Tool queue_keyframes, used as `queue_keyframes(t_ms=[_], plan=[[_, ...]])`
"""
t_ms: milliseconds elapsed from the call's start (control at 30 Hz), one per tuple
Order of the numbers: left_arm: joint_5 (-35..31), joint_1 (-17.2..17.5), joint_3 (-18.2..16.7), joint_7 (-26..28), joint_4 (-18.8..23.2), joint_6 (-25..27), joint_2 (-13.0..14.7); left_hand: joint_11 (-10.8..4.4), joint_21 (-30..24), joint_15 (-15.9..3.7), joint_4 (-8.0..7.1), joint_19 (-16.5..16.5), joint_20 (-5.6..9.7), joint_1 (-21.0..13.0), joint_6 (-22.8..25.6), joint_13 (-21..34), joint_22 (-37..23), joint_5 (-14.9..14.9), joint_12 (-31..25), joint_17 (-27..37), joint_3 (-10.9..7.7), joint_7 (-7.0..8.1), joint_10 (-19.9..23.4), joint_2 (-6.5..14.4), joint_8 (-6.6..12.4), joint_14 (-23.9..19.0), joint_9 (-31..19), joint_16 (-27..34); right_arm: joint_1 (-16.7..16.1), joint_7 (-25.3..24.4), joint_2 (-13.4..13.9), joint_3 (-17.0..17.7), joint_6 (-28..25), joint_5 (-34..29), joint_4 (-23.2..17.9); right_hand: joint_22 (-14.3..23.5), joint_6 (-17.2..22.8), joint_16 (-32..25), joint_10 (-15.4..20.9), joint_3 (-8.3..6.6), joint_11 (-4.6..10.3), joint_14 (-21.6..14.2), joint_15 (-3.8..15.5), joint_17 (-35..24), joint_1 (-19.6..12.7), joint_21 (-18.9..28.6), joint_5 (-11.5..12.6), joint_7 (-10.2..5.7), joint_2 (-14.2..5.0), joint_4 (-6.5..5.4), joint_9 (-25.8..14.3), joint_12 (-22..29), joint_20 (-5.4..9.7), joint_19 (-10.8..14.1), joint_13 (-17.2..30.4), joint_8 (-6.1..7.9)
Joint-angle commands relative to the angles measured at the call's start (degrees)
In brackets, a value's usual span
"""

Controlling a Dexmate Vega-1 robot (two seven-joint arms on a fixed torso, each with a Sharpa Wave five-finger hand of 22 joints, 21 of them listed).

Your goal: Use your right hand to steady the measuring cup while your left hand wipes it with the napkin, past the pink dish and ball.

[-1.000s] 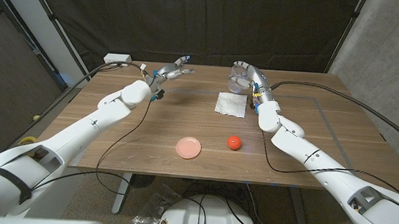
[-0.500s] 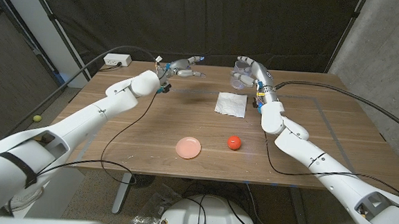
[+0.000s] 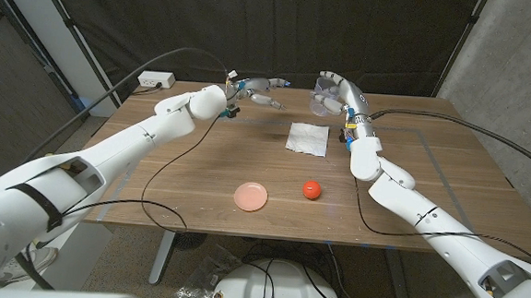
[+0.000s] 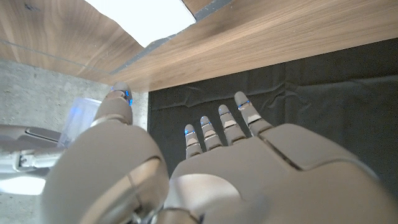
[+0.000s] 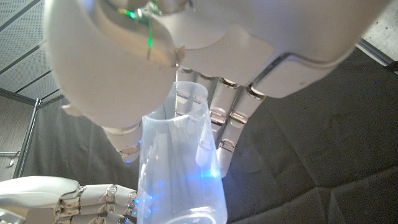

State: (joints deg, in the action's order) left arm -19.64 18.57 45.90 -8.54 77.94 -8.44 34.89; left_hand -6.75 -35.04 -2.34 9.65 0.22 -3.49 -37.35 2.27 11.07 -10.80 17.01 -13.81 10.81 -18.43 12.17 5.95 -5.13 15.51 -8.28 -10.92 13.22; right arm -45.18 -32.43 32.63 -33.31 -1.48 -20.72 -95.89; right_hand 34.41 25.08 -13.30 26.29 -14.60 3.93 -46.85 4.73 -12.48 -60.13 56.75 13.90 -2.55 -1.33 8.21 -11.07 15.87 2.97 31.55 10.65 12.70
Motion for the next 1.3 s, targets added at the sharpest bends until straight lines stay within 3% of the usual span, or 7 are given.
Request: queue_keyframes(t_ms=[33, 633, 1300], plan=[[-5.2, -3.4, 3.7, -3.3, -1.8, -2.0, -2.0, -0.17, -0.3, -3.46, -0.03, 0.5, -0.18, -1.1, 0.1, 0.1, -0.1, 0.8, -0.2, 0.2, 0.14, 0.06, 0.4, 0.0, 0.09, -0.4, -0.2, 0.1, -0.9, -1.7, 0.6, 0.3, 0.6, -0.2, -1.0, 0.2, 0.5, 0.1, 0.8, -0.10, -0.18, -1.5, 8.82, -0.2, -8.3, 0.6, 0.0, 0.10, -7.73, 0.14, -0.2, 0.0, 9.32, 0.1, 0.2, -0.04], [-15.0, -7.3, 9.9, -6.4, -3.9, -1.5, -4.3, -0.05, 0.0, -3.40, -0.08, 0.9, -0.30, -3.7, -0.8, 0.1, -0.1, 2.6, 1.0, 0.3, 0.34, 0.36, -1.3, -0.5, -0.89, 0.2, -0.2, -0.4, -1.1, -2.5, 0.1, 0.1, 0.2, -0.2, -1.1, 0.8, 0.7, 0.4, 1.0, 0.10, -0.05, -1.6, 8.73, -0.1, -8.6, 2.0, -0.4, 0.11, -7.58, -0.07, -0.3, -0.4, 9.33, -0.2, 0.2, -0.24], [-18.5, -10.5, 15.2, -4.9, -12.8, -4.0, -9.6, -0.41, -0.2, -3.76, -0.56, 2.2, 0.48, -4.8, -0.3, 0.1, -0.1, 4.0, 1.0, 0.4, 0.94, 0.14, -0.5, -1.0, -1.16, -0.8, -0.3, -0.3, -1.6, -2.5, 0.1, 0.5, 0.2, 0.4, -0.9, 1.2, 0.8, 0.6, 1.2, 0.32, -0.13, -1.8, 8.69, -0.1, -8.8, 3.3, -0.6, 0.00, -7.49, -0.27, -0.3, -0.7, 9.36, -0.9, 0.2, -0.45]])
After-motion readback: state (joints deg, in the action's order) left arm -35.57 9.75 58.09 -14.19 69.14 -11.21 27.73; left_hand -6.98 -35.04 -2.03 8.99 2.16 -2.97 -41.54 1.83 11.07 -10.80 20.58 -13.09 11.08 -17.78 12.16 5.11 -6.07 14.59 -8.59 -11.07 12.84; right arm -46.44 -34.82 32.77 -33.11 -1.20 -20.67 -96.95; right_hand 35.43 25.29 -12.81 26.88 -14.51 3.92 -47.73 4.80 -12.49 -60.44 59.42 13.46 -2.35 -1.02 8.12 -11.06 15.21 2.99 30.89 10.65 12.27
